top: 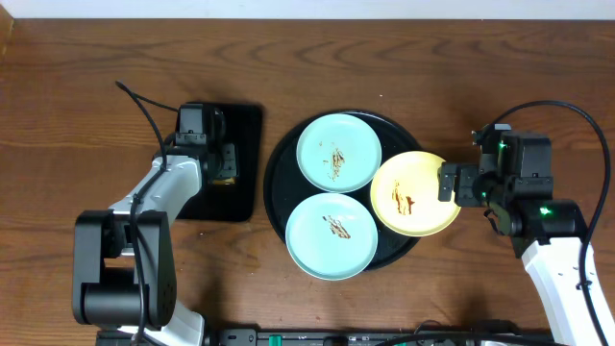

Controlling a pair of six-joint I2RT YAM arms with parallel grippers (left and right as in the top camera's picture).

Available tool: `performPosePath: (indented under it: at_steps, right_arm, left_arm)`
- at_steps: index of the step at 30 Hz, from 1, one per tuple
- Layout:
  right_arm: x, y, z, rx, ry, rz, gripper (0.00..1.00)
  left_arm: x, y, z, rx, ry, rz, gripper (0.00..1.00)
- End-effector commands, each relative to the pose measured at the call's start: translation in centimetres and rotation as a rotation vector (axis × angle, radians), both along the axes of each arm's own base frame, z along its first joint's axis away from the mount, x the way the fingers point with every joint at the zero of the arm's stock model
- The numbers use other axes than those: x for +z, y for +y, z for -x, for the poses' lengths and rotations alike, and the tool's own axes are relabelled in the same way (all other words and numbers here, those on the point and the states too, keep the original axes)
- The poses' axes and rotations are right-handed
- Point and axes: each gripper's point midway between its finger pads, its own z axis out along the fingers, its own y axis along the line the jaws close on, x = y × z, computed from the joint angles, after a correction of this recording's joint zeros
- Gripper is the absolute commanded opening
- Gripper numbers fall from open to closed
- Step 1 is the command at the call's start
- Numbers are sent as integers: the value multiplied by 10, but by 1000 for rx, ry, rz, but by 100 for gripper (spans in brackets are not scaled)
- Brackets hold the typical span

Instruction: Clean dirty plates on tray and stack at the side

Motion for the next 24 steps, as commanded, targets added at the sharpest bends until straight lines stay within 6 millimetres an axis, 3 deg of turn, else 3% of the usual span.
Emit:
performPosePath:
  at_steps: [1,24]
  right_arm:
    - [8,2,-4,16,-24,6,99]
    - [8,2,-4,16,-24,6,99]
  left_arm:
    - [4,3,-6,1,-14,-14,58]
    - [5,-3,-6,-14,-18,-45,55]
